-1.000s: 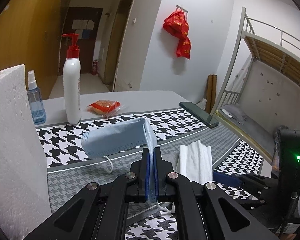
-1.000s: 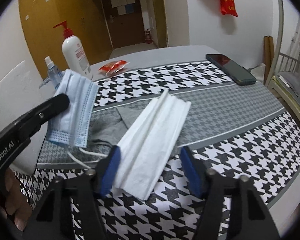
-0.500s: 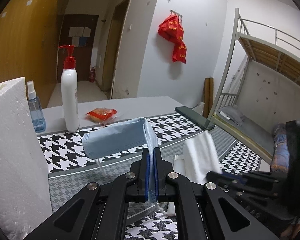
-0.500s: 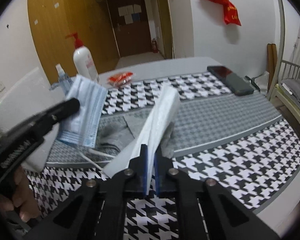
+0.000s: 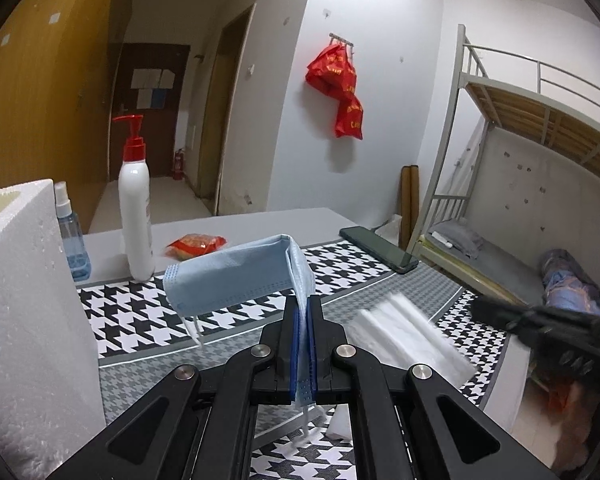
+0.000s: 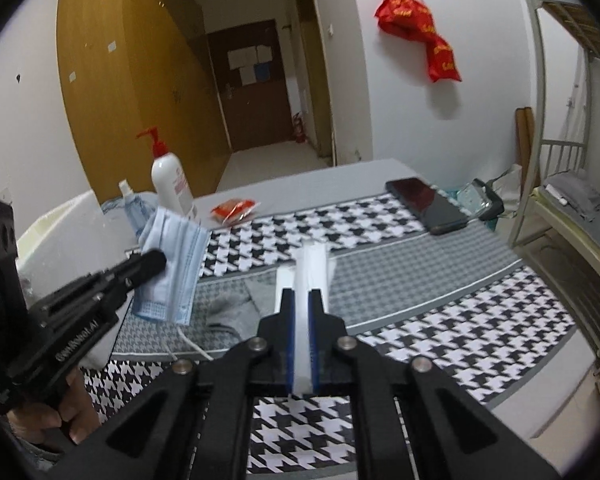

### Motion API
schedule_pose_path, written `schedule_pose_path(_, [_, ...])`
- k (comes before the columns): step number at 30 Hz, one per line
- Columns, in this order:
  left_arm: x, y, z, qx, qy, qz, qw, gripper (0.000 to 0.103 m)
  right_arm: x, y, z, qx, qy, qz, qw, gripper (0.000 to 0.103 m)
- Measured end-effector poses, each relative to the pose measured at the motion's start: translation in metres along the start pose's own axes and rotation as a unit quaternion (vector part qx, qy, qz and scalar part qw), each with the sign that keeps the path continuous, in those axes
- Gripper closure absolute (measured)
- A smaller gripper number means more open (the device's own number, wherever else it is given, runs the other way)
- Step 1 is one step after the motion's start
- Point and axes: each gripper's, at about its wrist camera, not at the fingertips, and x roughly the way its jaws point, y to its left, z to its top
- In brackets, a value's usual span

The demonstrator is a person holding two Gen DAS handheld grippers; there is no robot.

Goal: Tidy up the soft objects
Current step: 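Lift the white face masks off the table with the right gripper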

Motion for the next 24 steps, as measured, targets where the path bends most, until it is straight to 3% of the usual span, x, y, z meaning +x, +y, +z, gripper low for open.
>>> schedule_pose_path(3, [0.004,0.003,-0.001,-0.007,0.009,0.003,0.9999,0.099,-0.013,-0.006,-0.002,0.002,-0.009,-0.010,1.000,0.095])
schedule_pose_path(6, [0.005,0.002,-0.002,-0.004,0.012,0.006,0.9999,0.099,-0.001,-0.004,-0.012,-0.013,0.021,-0.013,1.000,0.092])
schedule_pose_path(7, [0.005,0.001,-0.002,-0.004,0.012,0.006,0.9999,0.099,0.004,-0.002,-0.017,-0.018,0.030,-0.013,0.999,0.079])
schedule_pose_path(8, [0.004,0.001,-0.002,-0.003,0.011,0.006,0.9999,0.099,0.012,0.000,-0.021,-0.022,0.040,-0.013,0.999,0.053])
schedule_pose_path(10, [0.005,0.002,-0.002,-0.004,0.012,0.008,0.9999,0.099,0.030,0.005,-0.031,-0.038,0.063,-0.025,0.997,0.033])
schedule_pose_path(12, [0.005,0.002,-0.002,-0.006,0.014,0.010,0.9998,0.099,0.042,0.009,-0.038,-0.053,0.068,-0.051,0.995,0.033])
schedule_pose_path(19, [0.005,0.003,-0.001,-0.005,0.013,0.011,0.9998,0.099,0.073,0.007,-0.044,-0.047,0.102,-0.049,0.992,0.033])
schedule_pose_path(24, [0.004,0.004,0.000,-0.008,0.014,0.011,0.9998,0.099,0.086,0.003,-0.048,-0.045,0.122,-0.052,0.990,0.047])
